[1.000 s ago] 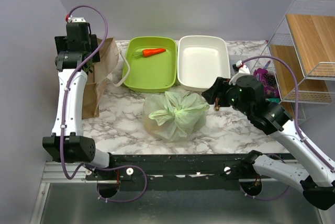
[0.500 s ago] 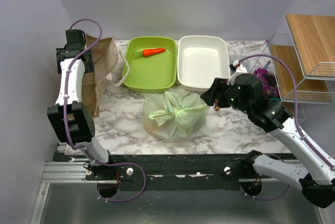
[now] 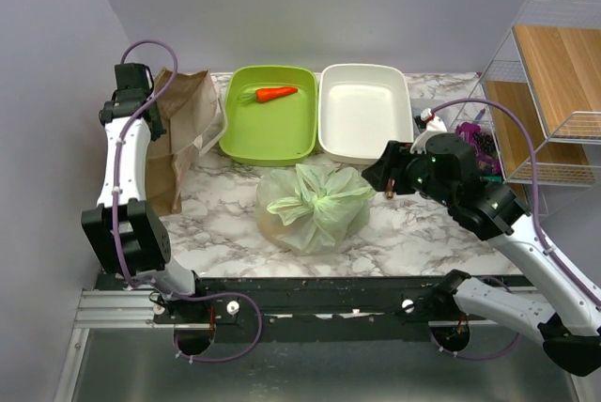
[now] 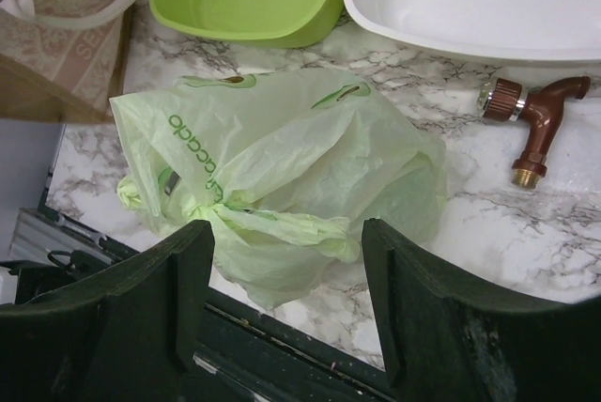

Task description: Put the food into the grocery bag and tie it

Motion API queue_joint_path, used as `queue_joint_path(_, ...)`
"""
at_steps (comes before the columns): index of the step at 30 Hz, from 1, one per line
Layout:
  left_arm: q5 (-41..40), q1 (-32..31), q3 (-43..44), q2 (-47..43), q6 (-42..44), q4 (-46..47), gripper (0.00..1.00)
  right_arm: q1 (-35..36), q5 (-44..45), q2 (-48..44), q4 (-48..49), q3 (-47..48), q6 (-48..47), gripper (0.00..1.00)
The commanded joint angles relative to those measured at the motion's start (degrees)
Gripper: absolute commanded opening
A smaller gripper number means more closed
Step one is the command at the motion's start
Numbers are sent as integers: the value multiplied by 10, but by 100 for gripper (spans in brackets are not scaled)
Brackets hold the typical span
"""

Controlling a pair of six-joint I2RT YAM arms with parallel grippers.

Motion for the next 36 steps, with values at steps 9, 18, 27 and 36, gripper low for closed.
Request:
queue_joint_path(9,115,4,-105,-241,-110,-72,0,-2,69,34,-14,73,-47,71)
queue_joint_path(18,197,-2,-226,-387,-173,-120,0,-2,215,109,-81,135,-101,72)
queue_joint_path(27,243,-7,-248,-449,-246,-138,0,-4,363,178,-99,145,-138,79)
queue_joint_path(36,265,-23,-185,-452,-286,-174,0,-46,444,220,-68,92,-154,95)
